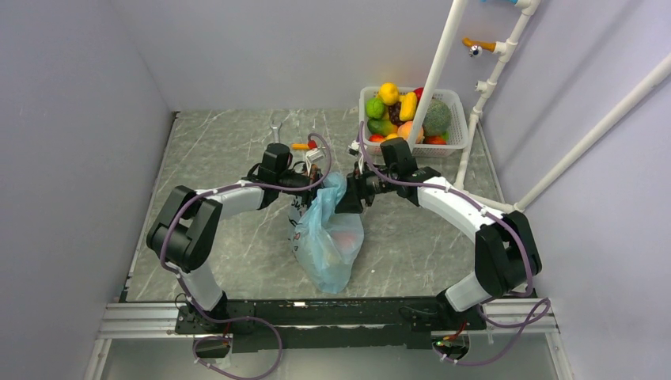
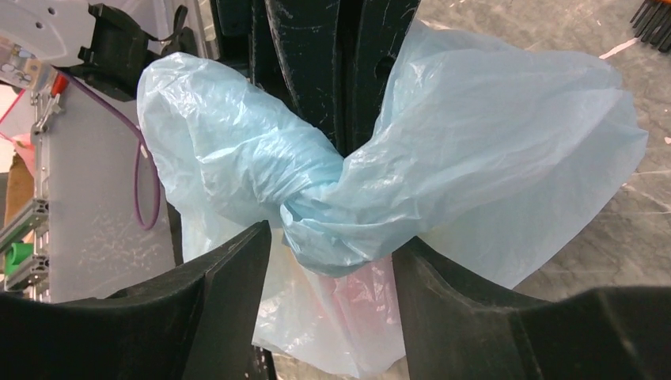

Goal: Place the fake fruits into the plastic bag and tie a complex knot

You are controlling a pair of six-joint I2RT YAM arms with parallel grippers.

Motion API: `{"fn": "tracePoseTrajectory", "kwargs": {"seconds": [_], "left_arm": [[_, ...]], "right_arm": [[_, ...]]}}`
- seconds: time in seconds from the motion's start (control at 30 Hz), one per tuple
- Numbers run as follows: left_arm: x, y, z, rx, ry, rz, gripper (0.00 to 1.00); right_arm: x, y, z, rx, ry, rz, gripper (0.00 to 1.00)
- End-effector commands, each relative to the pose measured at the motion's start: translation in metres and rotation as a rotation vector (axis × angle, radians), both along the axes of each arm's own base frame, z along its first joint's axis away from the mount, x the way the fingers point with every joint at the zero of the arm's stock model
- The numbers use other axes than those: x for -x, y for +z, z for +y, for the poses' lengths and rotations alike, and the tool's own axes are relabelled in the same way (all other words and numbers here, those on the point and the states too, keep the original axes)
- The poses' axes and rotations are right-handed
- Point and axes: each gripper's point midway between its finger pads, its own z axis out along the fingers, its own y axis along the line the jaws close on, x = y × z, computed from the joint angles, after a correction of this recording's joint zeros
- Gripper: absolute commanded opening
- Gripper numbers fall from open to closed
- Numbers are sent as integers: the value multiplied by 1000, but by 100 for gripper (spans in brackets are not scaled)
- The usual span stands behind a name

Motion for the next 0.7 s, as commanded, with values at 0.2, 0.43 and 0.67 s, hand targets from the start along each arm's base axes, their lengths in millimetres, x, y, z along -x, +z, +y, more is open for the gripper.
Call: {"fn": "tracePoseTrajectory", "kwargs": {"seconds": [0.2,0.43,0.67], "left_arm": [[2,22,-4,52,-30,-63,0],[1,22,12,-17,18,-94,22],[-16,27,93,-157,197,-223,63]], "right_arm": [[-2,11,6,-44,32,-53,27],[2,12,4,-50,65,-90,0],[1,19,10,-98,81,-99,0]]}}
